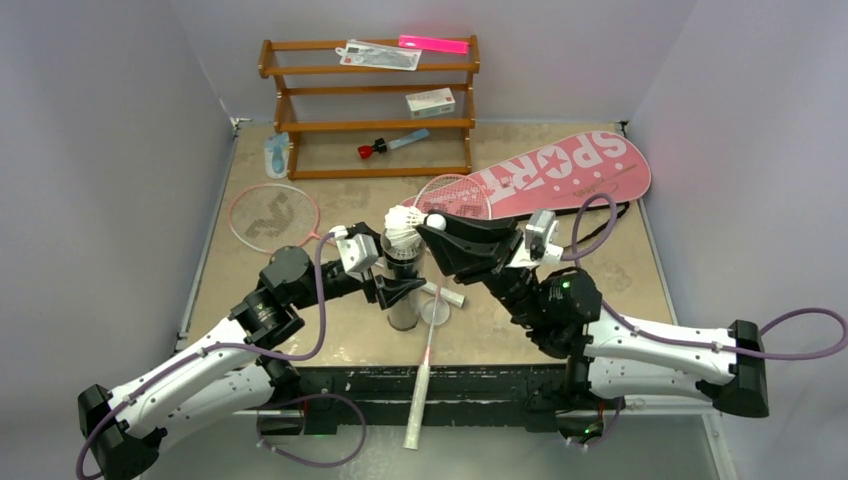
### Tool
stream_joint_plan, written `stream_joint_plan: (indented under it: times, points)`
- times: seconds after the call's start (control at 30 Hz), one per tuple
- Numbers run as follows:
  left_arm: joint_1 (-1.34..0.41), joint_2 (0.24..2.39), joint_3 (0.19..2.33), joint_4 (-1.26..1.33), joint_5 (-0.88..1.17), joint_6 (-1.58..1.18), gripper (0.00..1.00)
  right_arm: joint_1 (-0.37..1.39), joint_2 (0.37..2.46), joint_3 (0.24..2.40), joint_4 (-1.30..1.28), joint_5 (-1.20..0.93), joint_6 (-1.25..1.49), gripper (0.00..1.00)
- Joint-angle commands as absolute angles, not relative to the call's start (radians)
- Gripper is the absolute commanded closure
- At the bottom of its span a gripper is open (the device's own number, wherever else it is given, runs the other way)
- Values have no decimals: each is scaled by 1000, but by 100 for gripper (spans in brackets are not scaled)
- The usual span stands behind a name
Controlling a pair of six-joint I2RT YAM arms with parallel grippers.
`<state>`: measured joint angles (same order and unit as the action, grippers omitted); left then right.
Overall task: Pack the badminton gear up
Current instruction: Place the shuttlecock at the shuttle tube.
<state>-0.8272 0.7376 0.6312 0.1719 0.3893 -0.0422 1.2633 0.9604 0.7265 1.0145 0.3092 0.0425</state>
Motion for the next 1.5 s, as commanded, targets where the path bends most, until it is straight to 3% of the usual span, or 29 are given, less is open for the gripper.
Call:
stream_joint_plan:
  times: [0.0, 0.37, 0.53, 1.0, 1.47]
  points:
    - [-832, 750, 641, 120, 402, -36, 42, 1265, 934, 856, 848, 292, 5, 91]
    - [-833, 748, 644, 103, 399, -31, 42, 1264, 1032, 1389, 26, 296, 65, 93]
    - [-831, 755, 646, 104, 405, -32, 42, 1265, 1078, 1547, -206, 278, 141, 93]
    - [-832, 761, 660, 91, 458, -24, 42, 1223, 1230, 1785, -475, 215, 187, 94]
    - [-833, 768, 664, 87, 460, -22, 42, 1066, 1246, 1817, -516, 2, 274, 98]
